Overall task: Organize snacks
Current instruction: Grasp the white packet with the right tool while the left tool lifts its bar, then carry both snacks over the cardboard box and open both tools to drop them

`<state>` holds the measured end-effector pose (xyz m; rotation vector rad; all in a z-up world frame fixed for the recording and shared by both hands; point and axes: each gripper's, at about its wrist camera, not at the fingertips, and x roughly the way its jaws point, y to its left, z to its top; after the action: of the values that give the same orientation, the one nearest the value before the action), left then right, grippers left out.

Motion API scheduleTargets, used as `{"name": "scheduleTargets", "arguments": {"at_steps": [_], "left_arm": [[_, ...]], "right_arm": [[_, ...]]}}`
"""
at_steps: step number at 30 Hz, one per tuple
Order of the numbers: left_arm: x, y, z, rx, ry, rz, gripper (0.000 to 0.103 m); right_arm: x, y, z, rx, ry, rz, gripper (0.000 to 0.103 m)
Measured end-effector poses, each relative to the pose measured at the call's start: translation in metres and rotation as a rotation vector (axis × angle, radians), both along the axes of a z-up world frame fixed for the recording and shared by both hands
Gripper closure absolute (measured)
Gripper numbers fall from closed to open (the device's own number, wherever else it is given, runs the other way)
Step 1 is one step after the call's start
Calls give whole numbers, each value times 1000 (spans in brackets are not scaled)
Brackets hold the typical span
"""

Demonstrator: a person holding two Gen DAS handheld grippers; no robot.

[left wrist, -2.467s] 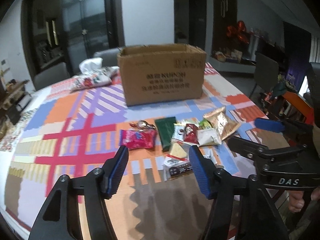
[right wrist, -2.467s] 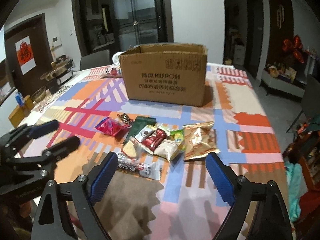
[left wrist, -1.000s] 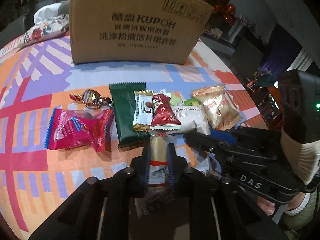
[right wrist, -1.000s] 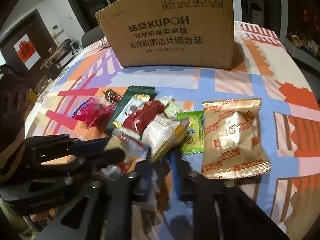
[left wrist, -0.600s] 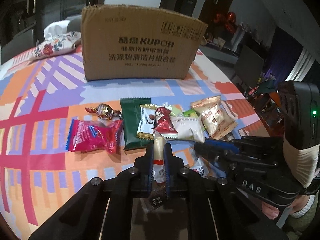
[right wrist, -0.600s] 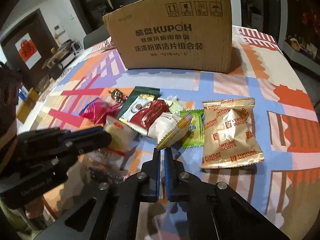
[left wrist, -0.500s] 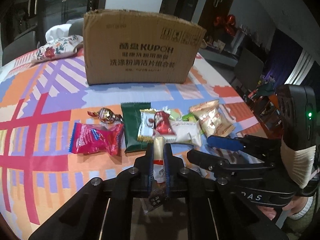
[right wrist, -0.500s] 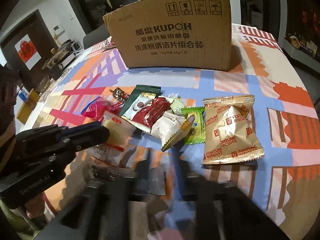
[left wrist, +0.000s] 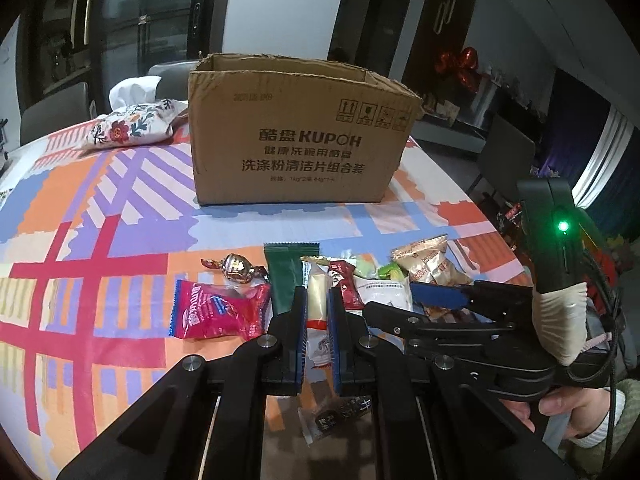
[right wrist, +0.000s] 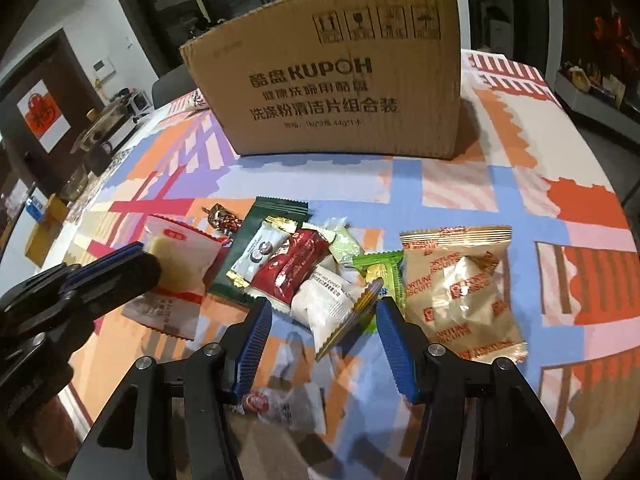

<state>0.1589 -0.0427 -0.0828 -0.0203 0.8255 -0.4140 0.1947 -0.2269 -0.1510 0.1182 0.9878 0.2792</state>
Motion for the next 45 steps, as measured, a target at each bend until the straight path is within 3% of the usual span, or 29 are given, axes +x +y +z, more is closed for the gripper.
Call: {"name": "scheduleTargets", "arguments": {"at_steps": [3, 8, 19, 27, 39, 45], "left_arm": [[1, 1, -2, 6, 3, 4, 92], [0, 1, -2, 9, 0, 4, 92], [-6, 0, 29, -17, -65, -10, 92], [2, -1, 81, -25, -183, -26, 92], [48, -2, 146, -10, -334, -36, 92], [82, -1, 162, -8, -353, -42, 92]], "right_arm": [[0, 1, -1, -8, -3, -4, 60], [-5, 0, 2, -21, -21, 0, 66], [-27, -10, 58, -37, -181, -52, 66], [-26, -8, 106, -8, -294, -41, 66], [14, -7, 179, 6, -459, -53, 66], [44, -7, 204, 4, -495, -63, 66]]}}
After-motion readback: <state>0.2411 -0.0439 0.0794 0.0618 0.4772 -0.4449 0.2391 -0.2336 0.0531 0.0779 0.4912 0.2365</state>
